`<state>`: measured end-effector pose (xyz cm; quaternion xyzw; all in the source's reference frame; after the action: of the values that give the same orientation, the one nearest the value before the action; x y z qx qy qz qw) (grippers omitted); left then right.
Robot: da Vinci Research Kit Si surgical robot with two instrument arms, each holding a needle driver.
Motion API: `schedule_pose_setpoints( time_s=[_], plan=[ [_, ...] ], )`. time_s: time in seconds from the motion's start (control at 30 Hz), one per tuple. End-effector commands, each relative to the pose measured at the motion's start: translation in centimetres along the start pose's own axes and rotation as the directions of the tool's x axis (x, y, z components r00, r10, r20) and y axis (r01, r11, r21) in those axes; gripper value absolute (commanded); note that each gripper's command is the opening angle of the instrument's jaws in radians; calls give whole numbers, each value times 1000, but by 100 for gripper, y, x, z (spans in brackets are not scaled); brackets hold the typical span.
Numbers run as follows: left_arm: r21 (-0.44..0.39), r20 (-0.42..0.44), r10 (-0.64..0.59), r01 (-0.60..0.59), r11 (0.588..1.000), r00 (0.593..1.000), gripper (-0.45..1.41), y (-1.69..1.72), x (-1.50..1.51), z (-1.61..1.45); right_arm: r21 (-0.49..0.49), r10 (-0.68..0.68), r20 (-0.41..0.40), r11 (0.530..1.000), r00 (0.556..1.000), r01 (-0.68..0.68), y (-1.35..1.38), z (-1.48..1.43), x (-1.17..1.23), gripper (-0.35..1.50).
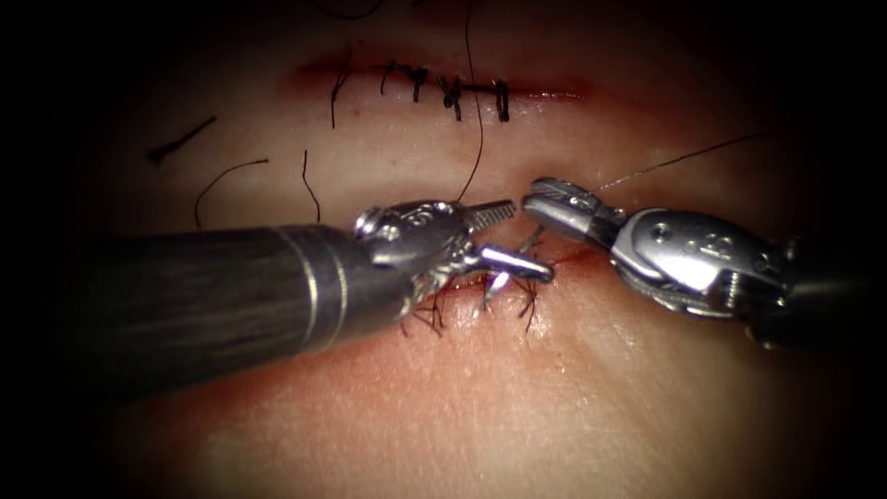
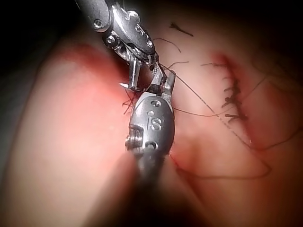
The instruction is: Wound Closure
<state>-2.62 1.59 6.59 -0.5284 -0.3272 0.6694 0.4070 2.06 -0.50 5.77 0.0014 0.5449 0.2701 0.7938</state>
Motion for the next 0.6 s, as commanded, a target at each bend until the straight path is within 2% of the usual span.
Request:
schedule_pose_setpoints(
  time_s=[0.03,0.27,0.33,0.4,0.47,0.6],
  plan=[
    [-1,1,15,-15,1000,1000,118,-3,-3,6,45,-34,20,998,999,33,2,2,-10,-35],
    [2,3,80,-80,997,997,120,5,-7,3,208,-253,53,949,966,237,35,-29,-26,-35],
    [7,1,118,-118,993,993,117,7,-12,5,255,-326,55,918,944,302,50,-38,-31,-35],
    [15,11,152,-152,988,988,113,11,-19,10,293,-439,17,861,898,415,63,-46,-37,-35],
    [14,32,170,-171,985,985,111,16,-30,21,311,-477,-23,832,879,459,73,-49,-42,-35],
    [28,87,214,-217,976,973,106,22,-52,47,362,-580,-69,744,812,562,85,-51,-52,-35]
  ],
)
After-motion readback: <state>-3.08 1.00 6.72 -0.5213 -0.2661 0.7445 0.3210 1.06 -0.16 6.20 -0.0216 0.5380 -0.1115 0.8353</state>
